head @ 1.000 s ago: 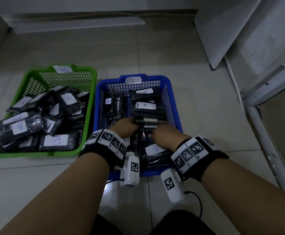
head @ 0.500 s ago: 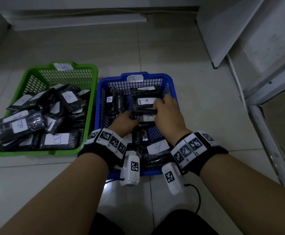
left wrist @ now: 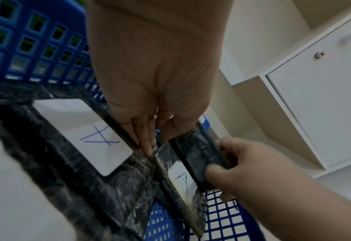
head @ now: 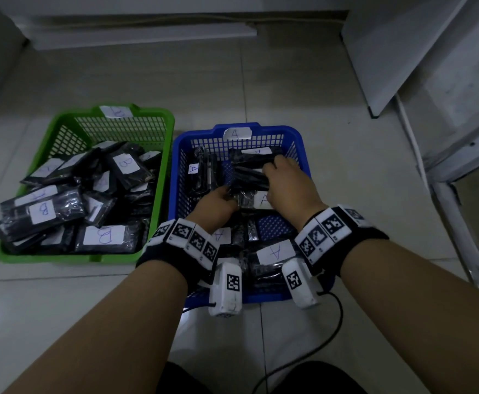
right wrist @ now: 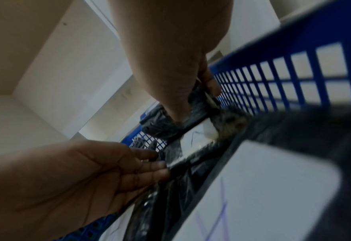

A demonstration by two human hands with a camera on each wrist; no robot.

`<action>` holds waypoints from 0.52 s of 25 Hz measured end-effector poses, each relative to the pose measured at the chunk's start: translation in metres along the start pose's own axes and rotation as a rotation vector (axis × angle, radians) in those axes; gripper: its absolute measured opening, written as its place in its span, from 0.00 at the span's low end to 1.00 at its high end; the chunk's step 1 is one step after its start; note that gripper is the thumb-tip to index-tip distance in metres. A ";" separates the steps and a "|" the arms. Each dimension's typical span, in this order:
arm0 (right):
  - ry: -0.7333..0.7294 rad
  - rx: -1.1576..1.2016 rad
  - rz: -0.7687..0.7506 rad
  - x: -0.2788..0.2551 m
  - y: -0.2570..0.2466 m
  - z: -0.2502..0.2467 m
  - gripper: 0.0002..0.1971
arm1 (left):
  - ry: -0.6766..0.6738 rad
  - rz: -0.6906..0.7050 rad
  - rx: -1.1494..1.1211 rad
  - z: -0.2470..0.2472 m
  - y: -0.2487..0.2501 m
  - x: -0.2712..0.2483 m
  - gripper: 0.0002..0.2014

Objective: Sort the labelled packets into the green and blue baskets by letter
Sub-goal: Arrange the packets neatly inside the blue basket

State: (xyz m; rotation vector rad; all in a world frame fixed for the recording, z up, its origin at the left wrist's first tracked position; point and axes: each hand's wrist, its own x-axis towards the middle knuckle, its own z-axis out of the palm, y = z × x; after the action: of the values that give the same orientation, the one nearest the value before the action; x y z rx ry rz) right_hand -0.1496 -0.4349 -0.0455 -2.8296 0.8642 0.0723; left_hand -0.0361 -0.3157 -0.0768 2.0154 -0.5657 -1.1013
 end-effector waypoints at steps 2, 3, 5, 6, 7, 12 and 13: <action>0.039 0.014 -0.013 -0.003 0.003 -0.007 0.16 | 0.018 -0.005 -0.019 -0.001 0.001 0.000 0.27; 0.055 0.039 -0.012 -0.006 0.006 -0.010 0.17 | 0.020 -0.005 -0.010 -0.001 0.002 0.000 0.27; 0.080 0.082 0.004 -0.011 0.012 -0.014 0.18 | 0.011 0.016 0.046 -0.001 0.004 -0.001 0.28; 0.089 0.095 0.009 -0.013 0.015 -0.014 0.18 | 0.001 0.025 0.068 0.000 0.005 -0.001 0.28; 0.095 0.106 0.010 -0.014 0.017 -0.014 0.18 | -0.009 0.028 0.079 0.001 0.007 0.000 0.28; 0.110 0.154 0.030 -0.013 0.020 -0.013 0.16 | -0.013 0.022 0.064 0.008 0.010 -0.002 0.17; 0.124 0.172 0.045 -0.013 0.021 -0.014 0.16 | 0.016 0.017 0.052 0.006 0.010 -0.003 0.13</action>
State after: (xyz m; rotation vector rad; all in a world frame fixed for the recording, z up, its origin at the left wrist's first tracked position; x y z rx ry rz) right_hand -0.1717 -0.4476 -0.0343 -2.6767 0.9129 -0.1658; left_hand -0.0433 -0.3222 -0.0694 2.0582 -0.6080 -1.0700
